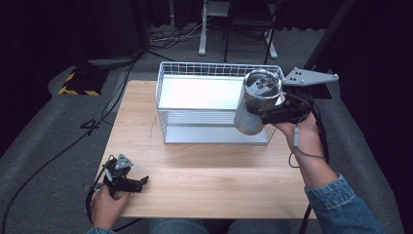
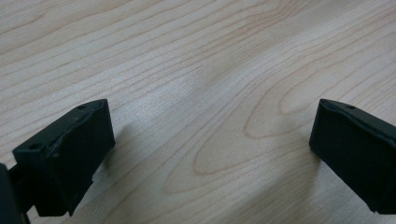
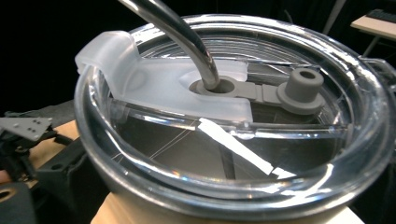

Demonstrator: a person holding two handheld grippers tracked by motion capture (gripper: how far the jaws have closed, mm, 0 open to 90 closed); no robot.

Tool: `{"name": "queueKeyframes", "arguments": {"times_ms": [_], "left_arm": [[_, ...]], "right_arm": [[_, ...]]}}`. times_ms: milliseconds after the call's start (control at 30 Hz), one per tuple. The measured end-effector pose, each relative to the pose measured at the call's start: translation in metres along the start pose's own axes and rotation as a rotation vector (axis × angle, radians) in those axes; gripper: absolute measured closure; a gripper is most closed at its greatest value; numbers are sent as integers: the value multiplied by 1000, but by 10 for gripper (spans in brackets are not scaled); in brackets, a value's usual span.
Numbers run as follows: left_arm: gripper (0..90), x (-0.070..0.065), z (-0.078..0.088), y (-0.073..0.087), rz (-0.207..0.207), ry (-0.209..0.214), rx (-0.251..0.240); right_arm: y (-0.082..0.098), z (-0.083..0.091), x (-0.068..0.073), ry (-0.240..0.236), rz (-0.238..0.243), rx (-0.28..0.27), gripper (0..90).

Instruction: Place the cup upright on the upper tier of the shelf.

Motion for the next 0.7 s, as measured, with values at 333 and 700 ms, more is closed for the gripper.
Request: {"name": "queueKeyframes", "arguments": {"times_ms": [333, 700], "left_arm": [[4, 0, 0, 0, 1, 1, 1], [4, 0, 0, 0, 3, -1, -3]], "right_arm": [[-29, -16, -15, 21, -32, 2, 37], [-52, -44, -30, 60, -61, 2, 37]]}}
Point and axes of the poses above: each handheld gripper's, and its own axes: z roughly backward along the jaws, y roughly out of its underside, x roughly to its left, the point moved 4 cm from there along -z, roughly forward along the jaws, and after that the axes turned 2 degrees about x, right-handed, at the moved point
